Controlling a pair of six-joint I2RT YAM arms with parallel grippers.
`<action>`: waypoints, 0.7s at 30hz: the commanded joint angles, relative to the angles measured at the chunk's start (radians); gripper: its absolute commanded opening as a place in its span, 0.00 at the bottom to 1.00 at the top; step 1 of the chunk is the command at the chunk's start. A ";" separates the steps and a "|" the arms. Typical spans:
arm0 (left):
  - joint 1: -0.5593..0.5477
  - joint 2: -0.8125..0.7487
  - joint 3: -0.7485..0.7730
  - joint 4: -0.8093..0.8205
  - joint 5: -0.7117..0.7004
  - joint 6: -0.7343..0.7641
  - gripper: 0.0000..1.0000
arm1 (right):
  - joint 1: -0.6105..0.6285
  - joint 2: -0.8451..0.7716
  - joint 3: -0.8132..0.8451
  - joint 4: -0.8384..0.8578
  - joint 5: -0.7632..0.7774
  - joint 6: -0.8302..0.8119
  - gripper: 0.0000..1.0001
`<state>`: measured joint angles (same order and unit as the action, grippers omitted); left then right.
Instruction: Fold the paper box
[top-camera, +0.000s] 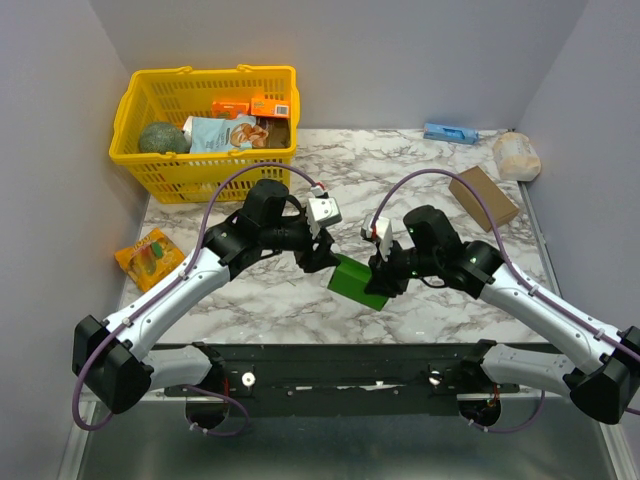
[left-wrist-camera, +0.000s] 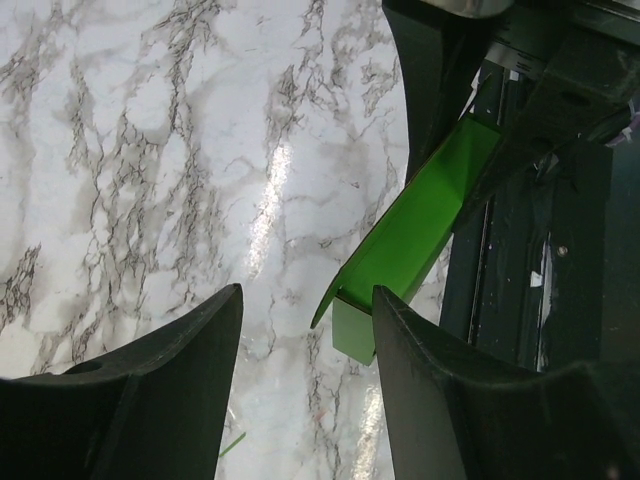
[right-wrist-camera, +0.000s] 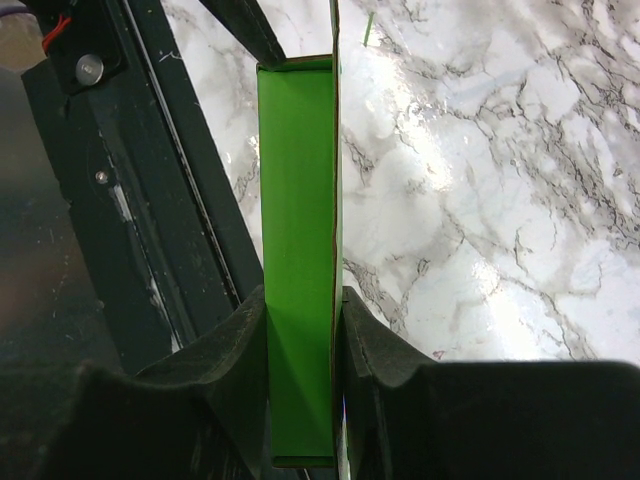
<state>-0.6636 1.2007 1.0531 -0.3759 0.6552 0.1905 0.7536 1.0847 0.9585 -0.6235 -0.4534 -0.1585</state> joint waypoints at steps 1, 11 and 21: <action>-0.007 0.003 0.024 0.034 0.029 -0.006 0.60 | 0.009 0.003 0.026 -0.010 -0.014 -0.010 0.32; -0.019 0.030 0.030 0.029 0.087 -0.008 0.35 | 0.010 0.003 0.026 -0.008 -0.008 -0.012 0.31; -0.036 0.030 0.031 0.031 0.024 -0.040 0.22 | 0.013 0.018 0.026 -0.010 0.074 -0.007 0.29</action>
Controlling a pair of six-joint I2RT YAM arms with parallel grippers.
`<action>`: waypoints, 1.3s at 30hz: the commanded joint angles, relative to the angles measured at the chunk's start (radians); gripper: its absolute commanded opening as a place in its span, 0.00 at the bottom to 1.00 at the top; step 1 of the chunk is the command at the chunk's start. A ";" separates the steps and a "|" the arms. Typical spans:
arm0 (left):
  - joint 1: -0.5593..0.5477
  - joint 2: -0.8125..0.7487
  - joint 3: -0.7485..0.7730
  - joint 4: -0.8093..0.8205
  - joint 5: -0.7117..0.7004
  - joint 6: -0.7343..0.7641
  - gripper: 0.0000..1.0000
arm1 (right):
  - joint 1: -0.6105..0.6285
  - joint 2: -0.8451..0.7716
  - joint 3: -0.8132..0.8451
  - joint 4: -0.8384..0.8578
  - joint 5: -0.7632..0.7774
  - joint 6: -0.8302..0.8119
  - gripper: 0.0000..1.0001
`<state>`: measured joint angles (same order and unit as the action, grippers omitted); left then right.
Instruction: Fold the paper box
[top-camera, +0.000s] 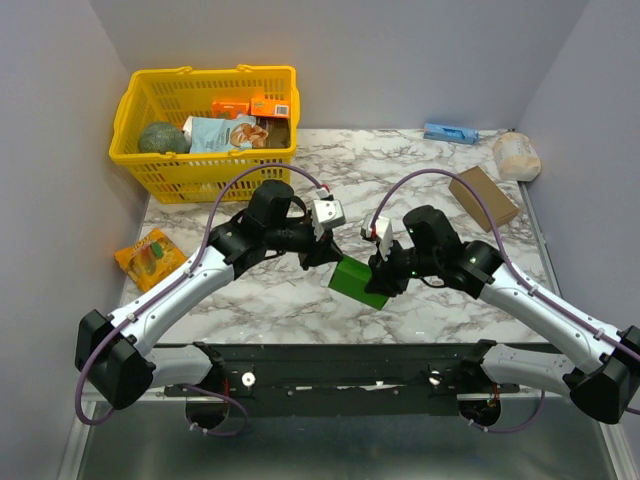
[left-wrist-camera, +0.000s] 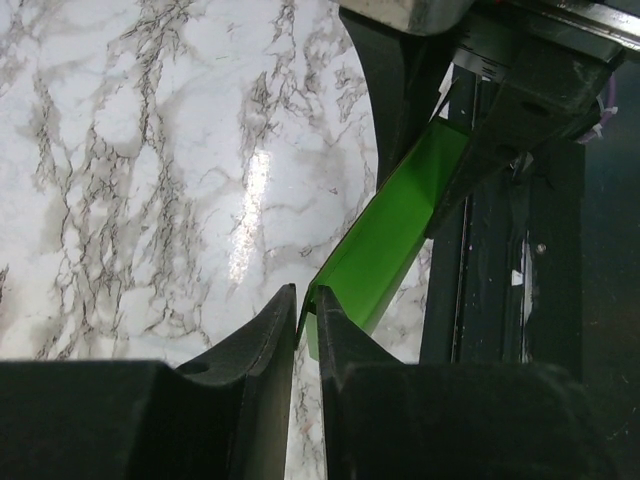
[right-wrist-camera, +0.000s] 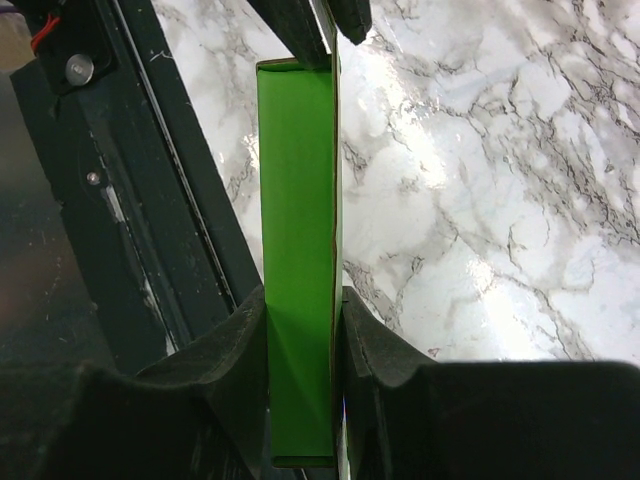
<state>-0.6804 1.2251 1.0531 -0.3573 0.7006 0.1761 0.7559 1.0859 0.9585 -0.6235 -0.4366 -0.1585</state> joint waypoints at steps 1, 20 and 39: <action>-0.025 0.008 0.038 0.009 -0.045 -0.030 0.21 | 0.013 0.019 0.028 -0.013 0.076 -0.009 0.28; -0.127 0.053 0.065 -0.104 -0.342 -0.101 0.16 | 0.022 0.020 0.026 -0.005 0.222 0.002 0.27; -0.136 0.057 0.056 -0.048 -0.297 -0.119 0.11 | 0.022 0.011 0.025 -0.002 0.203 0.004 0.26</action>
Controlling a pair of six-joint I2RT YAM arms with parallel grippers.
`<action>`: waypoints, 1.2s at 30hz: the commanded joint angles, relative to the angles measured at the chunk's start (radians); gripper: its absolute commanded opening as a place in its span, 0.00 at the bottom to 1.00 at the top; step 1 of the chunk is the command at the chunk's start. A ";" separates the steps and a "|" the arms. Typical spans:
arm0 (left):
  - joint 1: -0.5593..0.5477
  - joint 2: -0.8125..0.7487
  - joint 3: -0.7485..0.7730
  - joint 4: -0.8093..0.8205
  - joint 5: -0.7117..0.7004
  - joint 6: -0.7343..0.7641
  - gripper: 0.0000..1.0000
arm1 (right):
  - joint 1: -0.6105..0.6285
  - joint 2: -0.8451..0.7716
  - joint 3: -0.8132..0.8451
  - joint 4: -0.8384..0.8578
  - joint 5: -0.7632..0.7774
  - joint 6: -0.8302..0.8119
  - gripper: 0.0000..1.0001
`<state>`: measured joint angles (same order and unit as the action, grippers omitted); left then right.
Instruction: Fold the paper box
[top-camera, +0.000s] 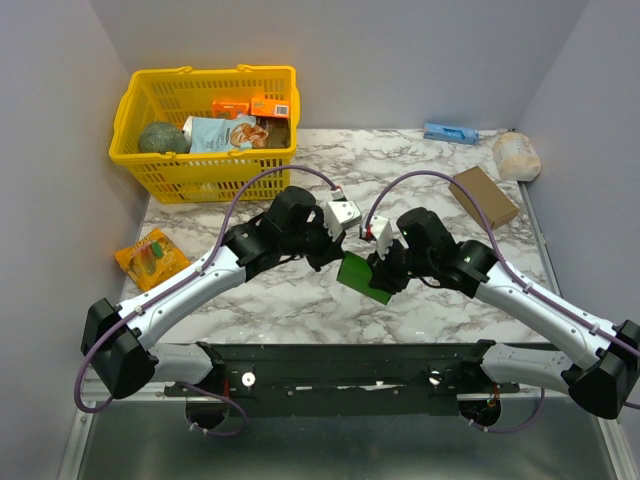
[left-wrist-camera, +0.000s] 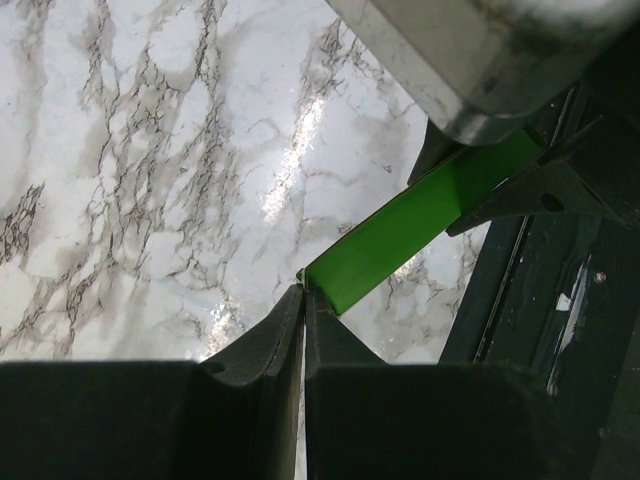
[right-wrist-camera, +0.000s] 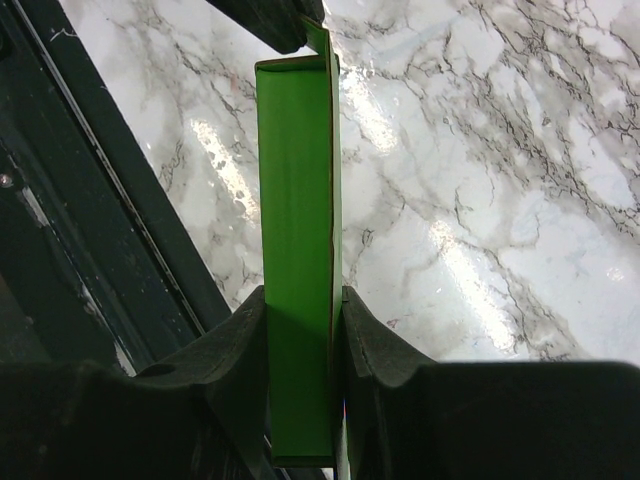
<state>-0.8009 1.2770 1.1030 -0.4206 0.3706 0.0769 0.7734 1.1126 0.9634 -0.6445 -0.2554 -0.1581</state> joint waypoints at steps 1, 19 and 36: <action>-0.015 0.007 0.008 0.016 0.030 -0.022 0.10 | 0.006 -0.016 0.018 0.019 0.021 0.002 0.26; -0.073 0.024 -0.025 0.147 -0.055 -0.374 0.00 | 0.004 0.000 0.015 0.022 0.074 0.011 0.25; -0.124 0.045 -0.084 0.189 -0.165 -0.434 0.00 | 0.004 0.012 0.011 0.026 0.074 0.009 0.25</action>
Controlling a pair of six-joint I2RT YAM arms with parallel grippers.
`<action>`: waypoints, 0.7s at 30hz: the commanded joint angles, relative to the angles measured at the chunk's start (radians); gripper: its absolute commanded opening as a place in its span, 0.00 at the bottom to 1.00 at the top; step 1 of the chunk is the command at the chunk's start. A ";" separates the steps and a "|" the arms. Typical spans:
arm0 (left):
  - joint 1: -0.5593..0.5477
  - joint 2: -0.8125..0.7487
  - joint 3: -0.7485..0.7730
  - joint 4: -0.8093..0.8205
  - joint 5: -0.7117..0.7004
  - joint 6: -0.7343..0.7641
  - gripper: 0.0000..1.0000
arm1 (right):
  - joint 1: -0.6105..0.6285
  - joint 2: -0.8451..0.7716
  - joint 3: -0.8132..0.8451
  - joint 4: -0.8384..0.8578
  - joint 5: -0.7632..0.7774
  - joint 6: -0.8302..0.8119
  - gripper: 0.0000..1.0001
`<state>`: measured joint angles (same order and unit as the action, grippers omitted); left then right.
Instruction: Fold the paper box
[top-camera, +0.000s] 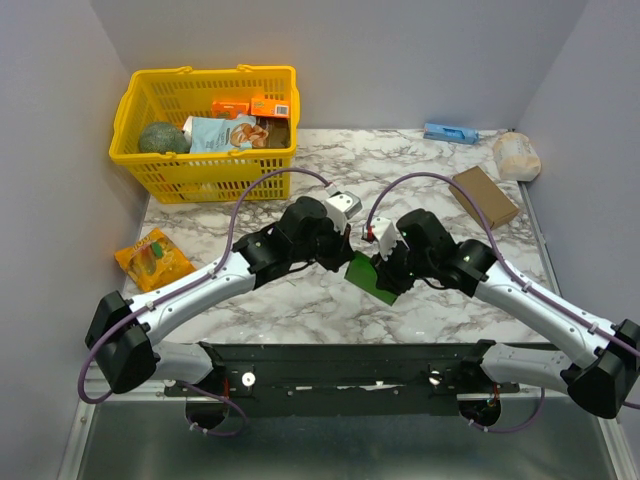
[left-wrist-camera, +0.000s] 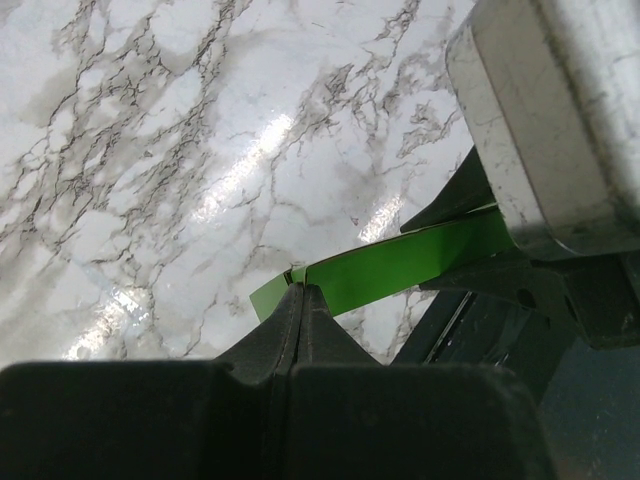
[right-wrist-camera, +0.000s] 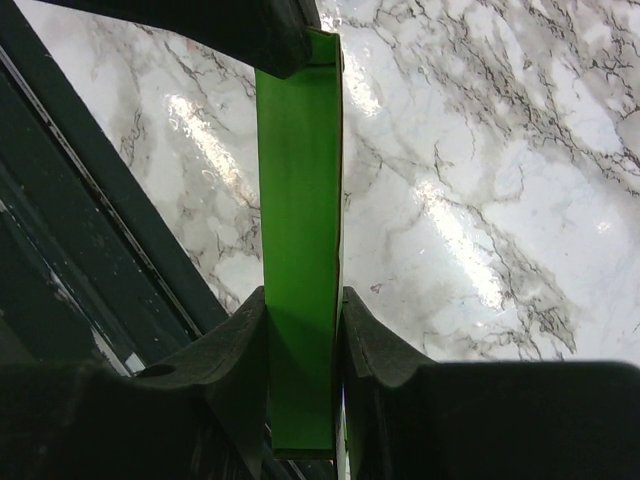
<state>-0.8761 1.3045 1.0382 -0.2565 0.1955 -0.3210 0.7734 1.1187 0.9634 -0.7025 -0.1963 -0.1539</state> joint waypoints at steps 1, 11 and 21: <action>-0.052 0.018 -0.023 0.023 0.001 -0.032 0.00 | 0.004 0.006 0.011 0.084 0.014 0.007 0.25; -0.087 0.022 -0.075 0.031 -0.088 -0.020 0.00 | 0.004 0.006 0.006 0.093 0.006 0.008 0.25; -0.103 0.012 -0.132 0.082 -0.130 -0.059 0.00 | 0.004 0.007 0.008 0.097 -0.002 0.014 0.24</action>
<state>-0.9463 1.3083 0.9424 -0.1841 0.0479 -0.3450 0.7734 1.1278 0.9607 -0.7238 -0.1944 -0.1474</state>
